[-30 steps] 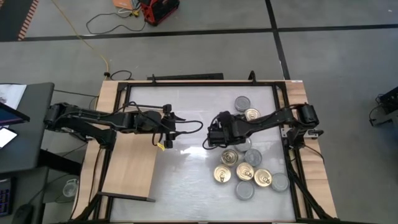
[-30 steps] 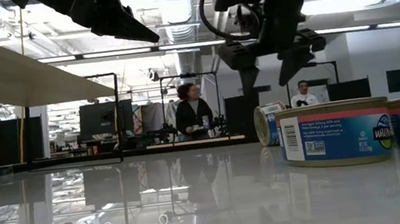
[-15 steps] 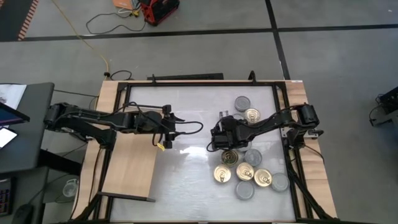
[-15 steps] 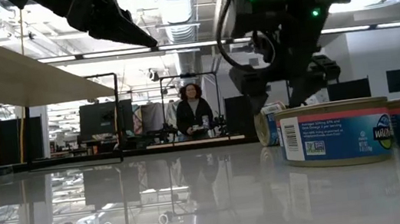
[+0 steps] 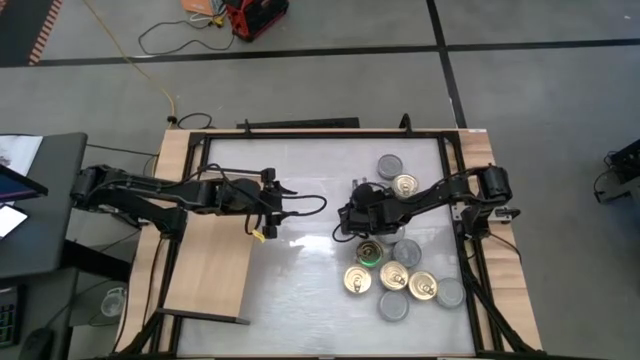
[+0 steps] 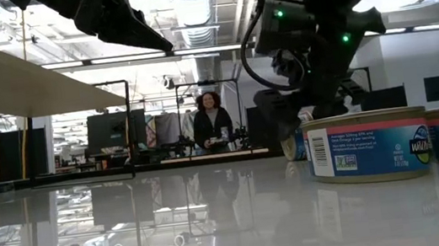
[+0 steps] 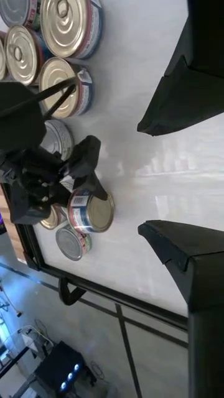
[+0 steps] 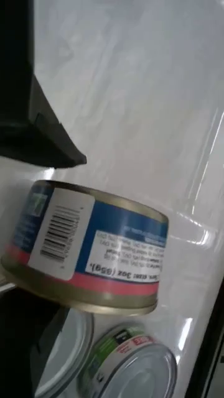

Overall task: Stack canned seafood by type on shelf
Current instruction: Put the blue tuna can on the shelf

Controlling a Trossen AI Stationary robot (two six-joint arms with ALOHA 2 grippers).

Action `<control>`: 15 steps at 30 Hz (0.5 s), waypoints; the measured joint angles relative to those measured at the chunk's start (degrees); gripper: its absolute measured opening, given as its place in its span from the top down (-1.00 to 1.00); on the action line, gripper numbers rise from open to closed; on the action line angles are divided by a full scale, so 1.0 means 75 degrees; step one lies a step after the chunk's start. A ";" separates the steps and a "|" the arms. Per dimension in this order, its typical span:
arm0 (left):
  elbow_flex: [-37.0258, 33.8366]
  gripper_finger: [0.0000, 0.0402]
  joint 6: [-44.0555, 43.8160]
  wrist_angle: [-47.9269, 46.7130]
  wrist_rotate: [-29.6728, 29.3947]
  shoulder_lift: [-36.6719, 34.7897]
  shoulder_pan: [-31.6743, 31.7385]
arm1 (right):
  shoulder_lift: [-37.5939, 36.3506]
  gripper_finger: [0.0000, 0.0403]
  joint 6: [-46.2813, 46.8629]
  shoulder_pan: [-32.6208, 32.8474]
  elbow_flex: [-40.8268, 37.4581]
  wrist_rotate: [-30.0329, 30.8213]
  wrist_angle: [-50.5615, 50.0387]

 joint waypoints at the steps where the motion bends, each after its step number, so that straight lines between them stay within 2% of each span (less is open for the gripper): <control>1: 0.0000 -0.13 0.0008 -0.0003 0.0000 0.0002 0.0000 | 0.0000 -0.34 -0.0080 0.0009 -0.0011 -0.0017 0.0016; 7: 0.0000 -0.13 0.0305 -0.0006 0.0079 0.0000 0.0000 | -0.0108 -0.04 -0.1434 0.0362 -0.0011 -0.0217 0.0090; 15: 0.0000 -0.13 0.0751 0.0005 0.0897 0.0001 -0.0001 | -0.1018 -0.11 -0.4176 0.1035 -0.0003 -0.0197 0.0231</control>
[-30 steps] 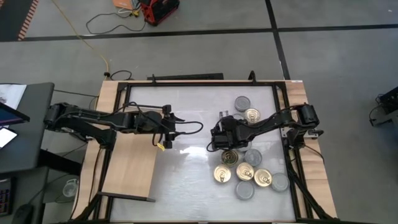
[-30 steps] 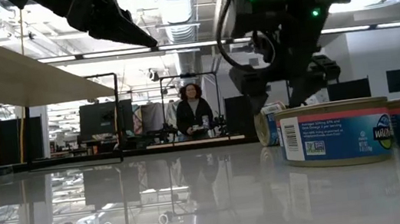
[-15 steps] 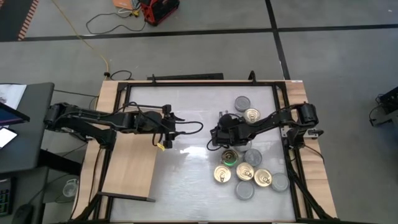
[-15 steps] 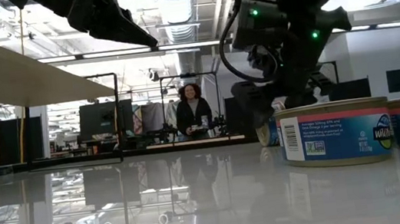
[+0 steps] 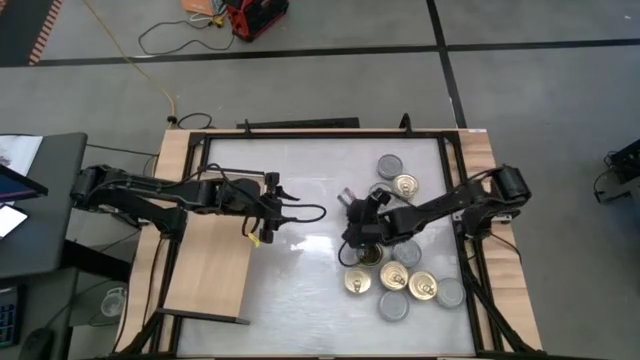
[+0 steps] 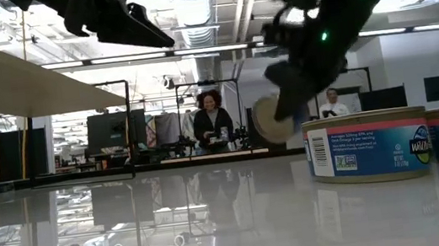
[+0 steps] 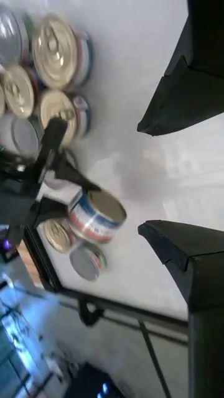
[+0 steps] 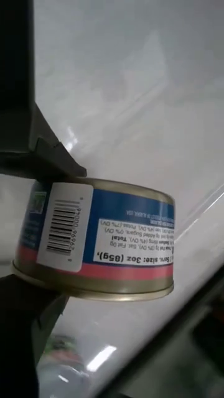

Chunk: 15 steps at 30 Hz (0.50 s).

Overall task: Stack canned seafood by type on shelf
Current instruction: Put the blue tuna can on the shelf

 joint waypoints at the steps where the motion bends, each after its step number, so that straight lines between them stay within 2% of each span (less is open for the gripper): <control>1: 0.0000 -0.13 -0.0061 0.0025 0.0172 0.0002 0.0002 | -0.0113 -0.12 -0.0422 0.0093 -0.0002 0.0075 0.0048; 4: 0.0003 -0.13 -0.0121 0.0481 0.0302 0.0130 -0.0001 | -0.0426 -0.10 -0.1826 0.0354 -0.0002 0.0194 0.0654; 8: 0.0011 -0.13 0.0073 0.1087 -0.0308 0.0410 -0.0018 | -0.0687 -0.06 -0.3390 0.0661 -0.0002 0.0199 0.1591; 12: 0.0491 -0.18 0.0106 0.1179 -0.0349 0.0931 -0.0018 | -0.0836 -0.10 -0.4019 0.0745 -0.0002 0.0197 0.2036; 15: 0.1154 -0.28 0.0162 0.0772 -0.0346 0.1451 -0.0021 | -0.0835 -0.12 -0.4384 0.0731 -0.0002 0.0191 0.2181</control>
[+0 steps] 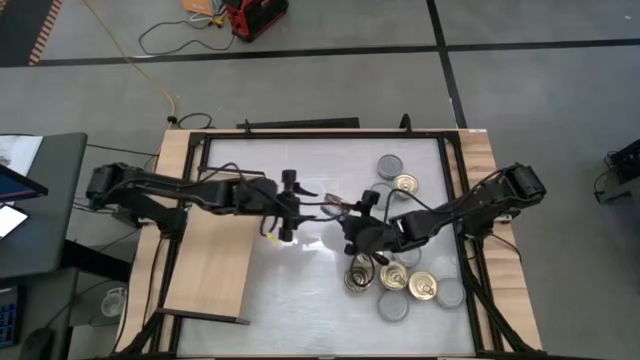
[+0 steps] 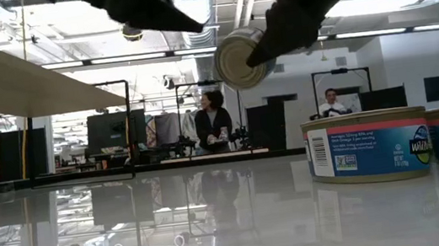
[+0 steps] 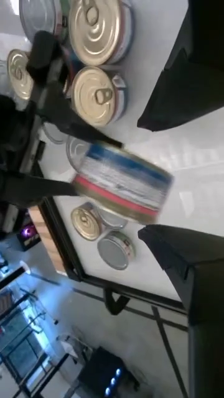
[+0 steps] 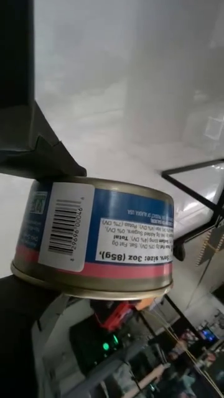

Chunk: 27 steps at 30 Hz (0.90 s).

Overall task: Stack canned seafood by type on shelf
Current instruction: Put the blue tuna can on the shelf

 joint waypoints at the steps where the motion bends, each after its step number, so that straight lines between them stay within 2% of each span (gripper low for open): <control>1: 0.0251 -0.33 0.0001 -0.0145 0.0000 0.0201 0.0000 | 0.0000 -0.12 -0.0057 0.0000 0.0000 0.0000 0.0017; 6: 0.1237 -0.50 0.0089 -0.1110 -0.0005 0.0987 0.0000 | 0.0000 -0.08 -0.0162 -0.0038 0.0000 -0.0057 0.0058; 11: 0.1659 -0.52 0.0316 -0.1456 -0.0200 0.1414 0.0015 | 0.0000 -0.10 -0.0326 0.0123 0.0000 -0.0013 0.0206; 17: 0.1743 -0.52 0.0931 -0.1475 -0.0477 0.1529 -0.0047 | 0.0000 -0.10 -0.0585 0.0244 0.0003 0.0013 0.0431; 23: 0.1743 -0.51 0.1177 -0.1499 -0.0250 0.1527 -0.0057 | 0.0000 -0.10 -0.1095 0.0262 0.0003 -0.0003 0.0900; 27: 0.1743 -0.32 0.1468 -0.1550 -0.0314 0.1527 -0.0114 | 0.0000 -0.11 -0.1415 0.0264 0.0009 -0.0003 0.1056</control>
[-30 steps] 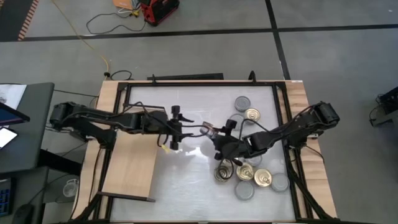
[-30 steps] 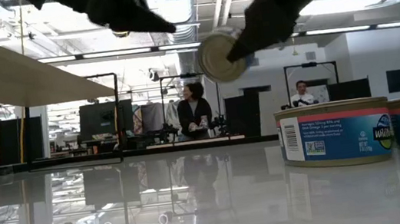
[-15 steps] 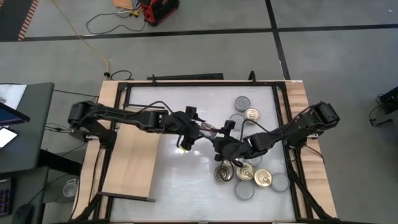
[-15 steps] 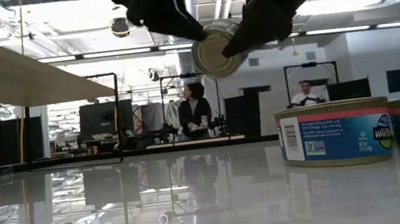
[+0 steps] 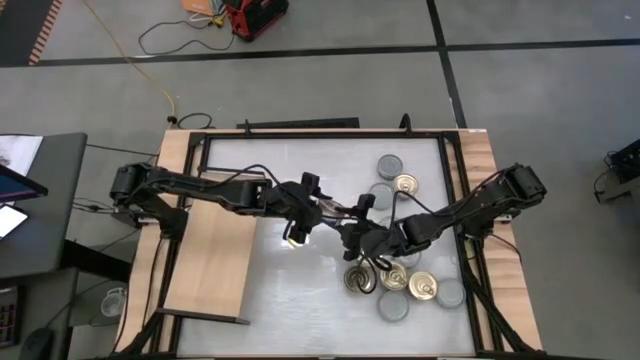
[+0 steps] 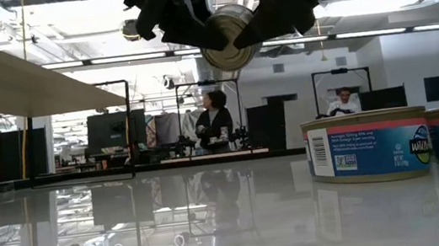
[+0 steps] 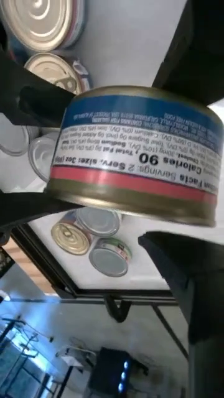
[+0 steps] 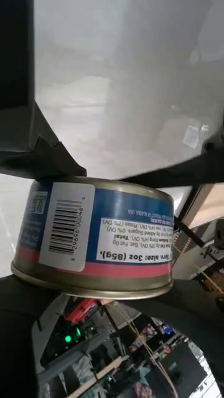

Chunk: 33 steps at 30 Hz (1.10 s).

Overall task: Stack canned seafood by type on shelf
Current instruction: Put the blue tuna can on the shelf

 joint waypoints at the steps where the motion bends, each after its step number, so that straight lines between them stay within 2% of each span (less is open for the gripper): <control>1: 0.0000 -0.23 0.0047 -0.0001 -0.0057 0.0000 -0.0027 | 0.0000 -0.12 -0.0054 0.0014 0.0000 0.0002 -0.0014; 4: 0.0000 0.08 0.0369 -0.0098 -0.0165 -0.0050 -0.0134 | 0.0000 -0.14 -0.0268 0.0062 0.0000 -0.0010 0.0095; 5: 0.0000 0.10 0.0431 -0.0123 -0.0211 -0.0057 -0.0163 | 0.0000 -0.14 -0.0345 0.0080 0.0000 -0.0051 0.0141; 8: 0.0000 0.10 0.0496 -0.0109 -0.0358 -0.0061 -0.0249 | 0.0000 -0.14 -0.0428 0.0101 0.0000 -0.0020 0.0179; 12: 0.0000 0.10 0.0453 -0.0137 -0.1025 -0.0092 -0.0424 | -0.0005 -0.20 -0.0323 0.0128 0.0000 0.0033 0.0157; 20: -0.0007 0.10 -0.0110 -0.0691 -0.1532 -0.0878 -0.0672 | -0.0729 -0.63 -0.0462 0.0374 0.0003 0.0264 0.0095; 26: -0.0006 0.10 -0.0659 -0.1848 -0.2076 -0.1777 -0.1082 | -0.1182 -0.88 -0.0311 0.0315 0.0006 0.0300 -0.0594; 29: 0.0000 0.10 -0.0874 -0.2745 -0.2689 -0.2216 -0.1504 | -0.1311 -0.91 0.0113 0.0181 0.0003 0.0297 -0.1135; 33: 0.0000 0.10 -0.1607 -0.4027 -0.3981 -0.2560 -0.2151 | -0.1345 -0.89 0.0844 -0.0075 0.0003 0.0300 -0.1666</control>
